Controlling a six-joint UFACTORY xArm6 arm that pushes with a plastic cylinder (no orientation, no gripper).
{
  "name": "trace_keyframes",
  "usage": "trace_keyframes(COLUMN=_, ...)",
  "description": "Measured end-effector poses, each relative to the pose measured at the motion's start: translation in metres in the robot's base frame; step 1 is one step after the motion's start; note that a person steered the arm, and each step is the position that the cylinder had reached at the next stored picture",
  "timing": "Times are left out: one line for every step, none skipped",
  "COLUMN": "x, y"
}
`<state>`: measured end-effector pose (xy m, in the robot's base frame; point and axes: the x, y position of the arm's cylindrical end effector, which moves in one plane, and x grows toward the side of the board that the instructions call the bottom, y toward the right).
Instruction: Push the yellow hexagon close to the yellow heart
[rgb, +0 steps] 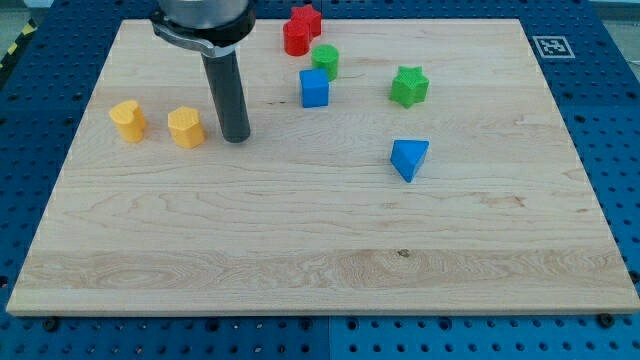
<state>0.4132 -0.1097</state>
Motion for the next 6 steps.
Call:
trace_keyframes(x=-0.001, y=-0.021)
trace_keyframes(x=-0.001, y=-0.042)
trace_keyframes(x=-0.001, y=-0.057)
trace_keyframes(x=-0.001, y=-0.037)
trace_keyframes(x=-0.009, y=-0.01)
trace_keyframes(x=-0.026, y=-0.031)
